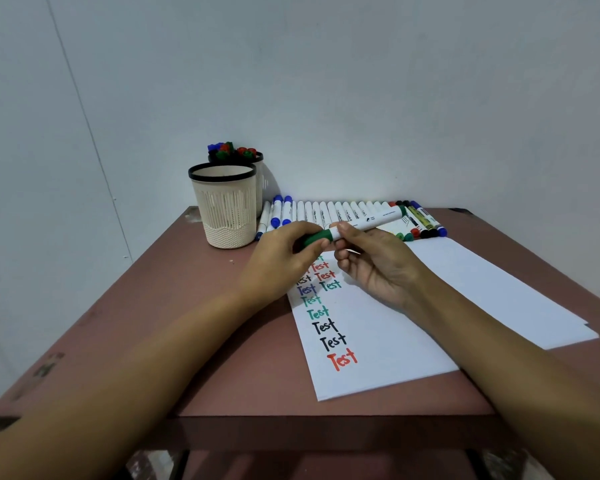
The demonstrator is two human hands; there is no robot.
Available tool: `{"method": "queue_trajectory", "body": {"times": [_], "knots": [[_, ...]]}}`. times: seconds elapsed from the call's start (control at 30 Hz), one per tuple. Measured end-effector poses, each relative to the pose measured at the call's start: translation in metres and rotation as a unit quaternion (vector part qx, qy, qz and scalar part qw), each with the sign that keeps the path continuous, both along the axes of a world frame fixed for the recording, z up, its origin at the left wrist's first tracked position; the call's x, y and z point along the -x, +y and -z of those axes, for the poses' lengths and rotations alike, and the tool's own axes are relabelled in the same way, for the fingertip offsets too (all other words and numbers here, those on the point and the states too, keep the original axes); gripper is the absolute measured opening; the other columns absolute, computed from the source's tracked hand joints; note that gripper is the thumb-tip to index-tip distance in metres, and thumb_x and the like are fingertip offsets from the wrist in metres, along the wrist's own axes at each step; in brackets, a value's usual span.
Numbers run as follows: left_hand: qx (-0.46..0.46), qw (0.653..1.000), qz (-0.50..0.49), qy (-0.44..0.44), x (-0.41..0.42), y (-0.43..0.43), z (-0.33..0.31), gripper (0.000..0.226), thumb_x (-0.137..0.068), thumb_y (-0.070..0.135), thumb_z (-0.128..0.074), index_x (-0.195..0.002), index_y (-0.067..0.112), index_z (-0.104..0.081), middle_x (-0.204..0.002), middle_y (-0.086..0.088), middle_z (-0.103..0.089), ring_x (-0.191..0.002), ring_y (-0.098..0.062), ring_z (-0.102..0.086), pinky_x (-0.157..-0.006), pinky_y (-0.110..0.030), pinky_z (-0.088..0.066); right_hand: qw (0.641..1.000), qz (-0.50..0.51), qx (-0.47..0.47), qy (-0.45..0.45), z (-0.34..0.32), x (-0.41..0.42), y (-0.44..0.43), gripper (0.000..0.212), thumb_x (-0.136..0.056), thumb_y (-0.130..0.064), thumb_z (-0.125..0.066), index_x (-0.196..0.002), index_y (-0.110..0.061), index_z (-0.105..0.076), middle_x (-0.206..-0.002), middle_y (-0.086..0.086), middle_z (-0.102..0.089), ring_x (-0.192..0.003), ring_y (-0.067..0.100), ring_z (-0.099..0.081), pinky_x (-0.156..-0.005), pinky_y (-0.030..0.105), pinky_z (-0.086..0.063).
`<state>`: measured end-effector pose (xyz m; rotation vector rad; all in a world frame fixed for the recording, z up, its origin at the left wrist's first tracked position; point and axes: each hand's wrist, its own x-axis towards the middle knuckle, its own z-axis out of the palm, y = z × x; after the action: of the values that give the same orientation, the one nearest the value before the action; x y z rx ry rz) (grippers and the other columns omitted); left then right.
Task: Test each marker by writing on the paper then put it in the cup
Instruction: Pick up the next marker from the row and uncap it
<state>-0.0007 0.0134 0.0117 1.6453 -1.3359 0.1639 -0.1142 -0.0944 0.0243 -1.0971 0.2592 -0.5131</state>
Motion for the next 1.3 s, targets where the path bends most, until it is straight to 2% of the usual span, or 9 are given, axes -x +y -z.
{"method": "queue_trajectory", "body": {"times": [0.13, 0.3, 0.4, 0.47, 0.53, 0.63, 0.9, 1.1, 1.3], "knots": [[0.033, 0.971, 0.059, 0.229, 0.003, 0.002, -0.009, 0.009, -0.085, 0.01, -0.065, -0.094, 0.008, -0.067, -0.081, -0.002, -0.066, -0.07, -0.005, -0.06, -0.067, -0.02, -0.049, 1.0, 0.021, -0.015, 0.006, -0.004, 0.001, 0.0, 0.014, -0.089, -0.018, -0.061, -0.081, -0.007, -0.063, -0.061, 0.003, -0.058, -0.051, 0.009, -0.054, -0.048, 0.016, -0.047], [0.099, 0.911, 0.09, 0.389, -0.006, 0.011, -0.022, 0.005, -0.085, 0.003, -0.062, -0.089, 0.004, -0.064, -0.072, -0.004, -0.056, -0.061, -0.011, -0.053, -0.069, -0.031, -0.056, 0.994, 0.093, -0.048, 0.015, -0.003, 0.003, -0.012, 0.03, -0.09, -0.042, -0.057, -0.098, -0.013, -0.058, -0.069, 0.006, -0.062, -0.06, 0.015, -0.058, -0.056, 0.024, -0.051], [0.128, 0.929, 0.045, 0.345, -0.014, 0.016, -0.031, 0.005, -0.086, 0.006, -0.062, -0.086, 0.011, -0.064, -0.081, -0.001, -0.065, -0.072, -0.012, -0.059, -0.063, -0.021, -0.053, 0.95, 0.232, 0.174, 0.115, 0.004, 0.0, -0.017, 0.027, -0.098, -0.032, -0.048, -0.11, -0.013, -0.061, -0.079, 0.002, -0.062, -0.074, 0.021, -0.058, -0.069, 0.031, -0.047], [0.121, 0.949, 0.007, 0.291, -0.018, 0.018, -0.041, 0.005, -0.086, 0.011, -0.063, -0.085, 0.016, -0.063, -0.083, 0.0, -0.068, -0.08, -0.015, -0.064, -0.069, -0.024, -0.054, 0.852, 0.272, 0.412, 0.177, 0.014, -0.001, -0.016, 0.028, -0.098, -0.024, -0.046, -0.12, -0.013, -0.059, -0.099, 0.003, -0.063, -0.095, 0.021, -0.057, -0.081, 0.026, -0.041], [0.107, 0.966, -0.034, 0.233, -0.025, 0.02, -0.056, 0.003, -0.087, 0.014, -0.063, -0.085, 0.017, -0.063, -0.087, -0.003, -0.068, -0.088, -0.022, -0.066, -0.077, -0.032, -0.056, 0.766, 0.228, 0.561, 0.215, 0.023, -0.001, -0.013, 0.034, -0.097, -0.022, -0.047, -0.128, -0.01, -0.056, -0.122, 0.007, -0.059, -0.114, 0.019, -0.052, -0.091, 0.022, -0.036], [0.114, 0.975, -0.08, 0.172, -0.041, 0.017, -0.087, 0.007, -0.087, 0.015, -0.063, -0.094, 0.014, -0.06, -0.091, -0.004, -0.066, -0.088, -0.022, -0.066, -0.078, -0.033, -0.056, 0.694, 0.151, 0.651, 0.269, 0.031, -0.003, -0.014, 0.038, -0.097, -0.025, -0.048, -0.131, -0.009, -0.054, -0.131, 0.009, -0.054, -0.122, 0.021, -0.046, -0.1, 0.027, -0.036], [0.117, 0.97, -0.199, 0.08, -0.112, -0.01, -0.16, 0.016, -0.084, 0.012, -0.06, -0.097, 0.011, -0.051, -0.1, -0.012, -0.061, -0.09, -0.029, -0.064, -0.078, -0.039, -0.054, 0.662, 0.119, 0.674, 0.306, 0.029, -0.003, -0.014, 0.042, -0.099, -0.031, -0.042, -0.138, -0.015, -0.049, -0.143, 0.002, -0.046, -0.132, 0.017, -0.039, -0.105, 0.024, -0.029], [0.071, 0.966, -0.246, 0.024, -0.144, -0.037, -0.163, 0.025, -0.088, 0.007, -0.054, -0.113, 0.002, -0.052, -0.099, -0.007, -0.051, -0.08, -0.019, -0.05, -0.051, -0.014, -0.038, 0.662, 0.122, 0.677, 0.299, 0.031, -0.004, -0.015, 0.042, -0.099, -0.031, -0.042, -0.138, -0.017, -0.049, -0.145, 0.0, -0.044, -0.133, 0.015, -0.038, -0.107, 0.025, -0.028], [0.028, 0.962, -0.272, 0.008, -0.171, -0.056, -0.151, 0.027, -0.089, 0.005, -0.051, -0.115, 0.0, -0.051, -0.114, -0.016, -0.057, -0.084, -0.017, -0.048, -0.054, -0.013, -0.037, 0.653, 0.126, 0.685, 0.296, 0.032, -0.005, -0.016, 0.042, -0.099, -0.032, -0.041, -0.138, -0.018, -0.049, -0.141, -0.001, -0.047, -0.129, 0.015, -0.04, -0.106, 0.026, -0.03]]}}
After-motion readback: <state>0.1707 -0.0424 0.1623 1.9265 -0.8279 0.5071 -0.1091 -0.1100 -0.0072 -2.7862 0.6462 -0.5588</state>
